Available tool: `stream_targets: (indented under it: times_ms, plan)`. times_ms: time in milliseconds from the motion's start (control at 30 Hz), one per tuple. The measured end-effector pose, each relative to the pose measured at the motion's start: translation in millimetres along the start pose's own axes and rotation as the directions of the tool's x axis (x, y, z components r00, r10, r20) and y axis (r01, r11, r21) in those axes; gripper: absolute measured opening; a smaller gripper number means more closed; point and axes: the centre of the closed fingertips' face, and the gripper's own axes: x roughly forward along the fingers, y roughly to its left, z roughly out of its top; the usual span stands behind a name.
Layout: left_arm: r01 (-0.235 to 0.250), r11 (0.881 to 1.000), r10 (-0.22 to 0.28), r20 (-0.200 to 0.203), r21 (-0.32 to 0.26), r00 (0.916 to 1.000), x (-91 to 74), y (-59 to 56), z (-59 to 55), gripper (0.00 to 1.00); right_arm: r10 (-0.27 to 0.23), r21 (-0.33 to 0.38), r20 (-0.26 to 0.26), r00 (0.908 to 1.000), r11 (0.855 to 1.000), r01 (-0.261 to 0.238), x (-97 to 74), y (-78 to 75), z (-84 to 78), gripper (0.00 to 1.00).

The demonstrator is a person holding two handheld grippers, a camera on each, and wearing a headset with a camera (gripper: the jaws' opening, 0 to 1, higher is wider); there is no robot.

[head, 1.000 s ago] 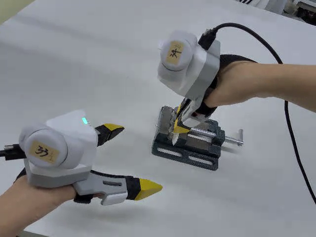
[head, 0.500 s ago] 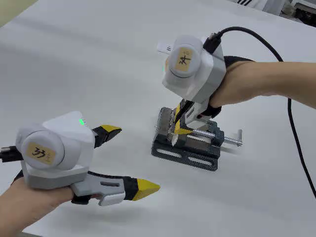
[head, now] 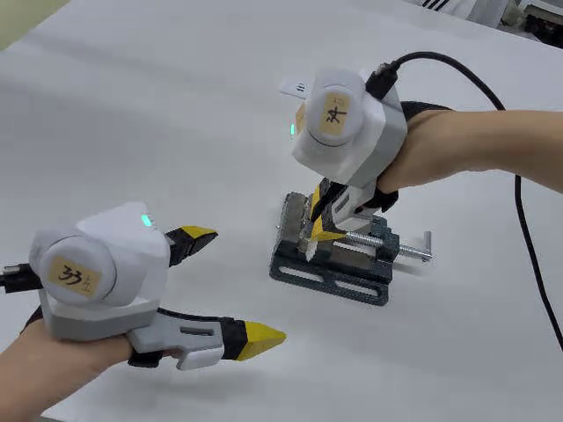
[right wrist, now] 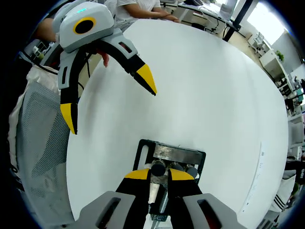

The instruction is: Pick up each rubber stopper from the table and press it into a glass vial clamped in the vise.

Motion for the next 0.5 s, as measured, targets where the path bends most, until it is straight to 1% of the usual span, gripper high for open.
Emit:
stream_targets:
  times_ms: [33, 133, 200, 267, 333, 400, 433, 500]
  plan:
    - [0.0, 1.0, 0.0, -0.001, -0.001, 1.0, -0.1, 0.0, -0.2, 0.85, -0.001, -0.002, -0.001, 1.0, 1.0, 0.001, 0.2, -1.1, -0.4, 0.12]
    - [0.0, 1.0, 0.0, -0.002, -0.002, 1.0, -0.2, 1.4, -1.8, 0.85, 0.003, 0.006, 0.008, 1.0, 1.0, -0.003, -1.5, -2.2, 0.5, 0.13]
    - [0.001, 1.0, -0.001, -0.003, -0.002, 1.0, 0.0, 0.6, -2.2, 0.85, 0.017, 0.019, 0.022, 0.9996, 1.0, -0.018, -3.4, -0.9, 1.5, 0.15]
    - [0.002, 1.0, -0.002, -0.004, -0.004, 1.0, 0.3, 0.5, -2.7, 0.85, 0.018, 0.024, 0.034, 0.9993, 1.0, -0.019, -6.4, -0.9, 2.1, 0.15]
    - [0.0, 1.0, 0.0, -0.003, -0.001, 1.0, 0.3, 0.8, -1.9, 0.85, 0.02, 0.033, 0.045, 0.9988, 0.999, -0.022, -10.8, 0.7, 2.1, 0.13]
    - [0.001, 1.0, -0.001, -0.002, -0.001, 1.0, 0.2, 1.1, -1.1, 0.85, 0.021, 0.039, 0.066, 0.9976, 0.999, -0.024, -11.1, -1.3, 2.5, 0.12]
    - [-0.002, 1.0, 0.002, 0.0, 0.0, 1.0, 0.1, 1.9, -0.4, 0.85, 0.02, 0.054, 0.077, 0.9969, 0.998, -0.024, -12.2, -1.2, 2.8, 0.1]
    - [-0.002, 1.0, 0.002, -0.002, 0.001, 1.0, -0.1, 2.9, 0.0, 0.85, 0.02, 0.066, 0.101, 0.9947, 0.997, -0.027, -13.6, -1.0, 3.8, 0.01]
